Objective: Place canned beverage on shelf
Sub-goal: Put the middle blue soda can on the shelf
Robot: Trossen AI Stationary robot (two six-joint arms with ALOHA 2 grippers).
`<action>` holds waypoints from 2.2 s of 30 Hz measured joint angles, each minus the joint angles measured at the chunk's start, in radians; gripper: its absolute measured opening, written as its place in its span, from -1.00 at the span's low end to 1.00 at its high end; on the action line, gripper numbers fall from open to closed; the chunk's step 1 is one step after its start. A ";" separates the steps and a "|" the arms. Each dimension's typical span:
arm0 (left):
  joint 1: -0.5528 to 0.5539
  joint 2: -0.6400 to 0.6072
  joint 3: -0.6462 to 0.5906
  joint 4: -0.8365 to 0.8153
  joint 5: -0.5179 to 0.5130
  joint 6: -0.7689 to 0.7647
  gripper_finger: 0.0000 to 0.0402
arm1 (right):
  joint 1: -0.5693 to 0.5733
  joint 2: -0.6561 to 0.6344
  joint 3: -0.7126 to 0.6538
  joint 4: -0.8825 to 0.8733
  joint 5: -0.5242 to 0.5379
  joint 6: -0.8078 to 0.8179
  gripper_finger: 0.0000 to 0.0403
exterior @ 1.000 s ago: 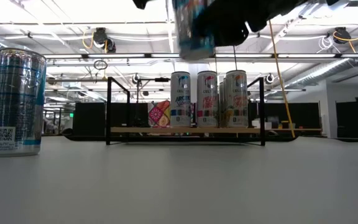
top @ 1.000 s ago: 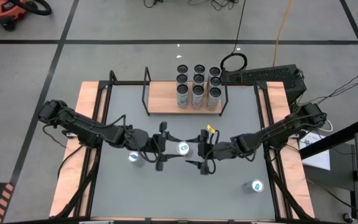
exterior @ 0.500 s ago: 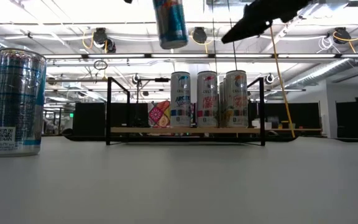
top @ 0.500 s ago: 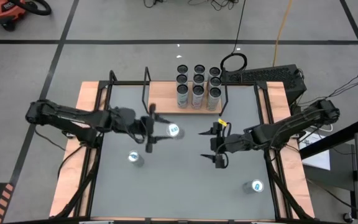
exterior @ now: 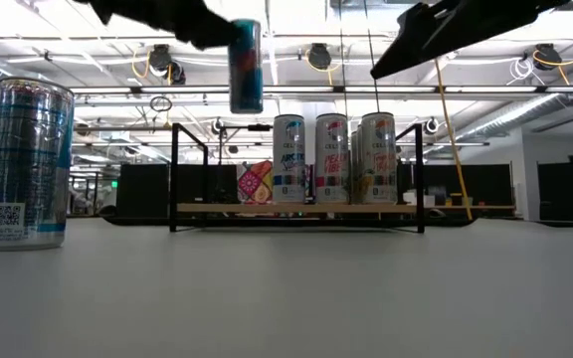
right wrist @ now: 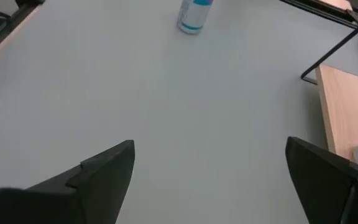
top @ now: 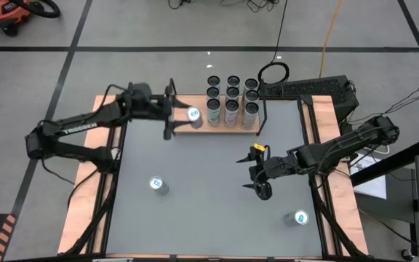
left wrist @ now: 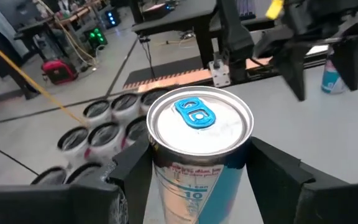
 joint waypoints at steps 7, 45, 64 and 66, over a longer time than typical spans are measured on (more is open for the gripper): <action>0.238 0.073 -0.005 0.031 0.247 0.033 0.09 | 0.000 -0.009 0.000 -0.031 -0.017 0.016 0.74; 0.567 0.546 0.227 0.106 0.558 0.183 0.09 | -0.061 -0.009 0.000 -0.005 -0.018 0.004 0.74; 0.566 0.617 0.249 0.009 0.524 0.294 0.09 | -0.061 -0.009 0.000 -0.012 -0.019 0.020 0.74; 0.566 0.617 0.249 0.000 0.507 0.294 0.09 | -0.061 -0.009 0.000 -0.012 -0.019 0.020 0.74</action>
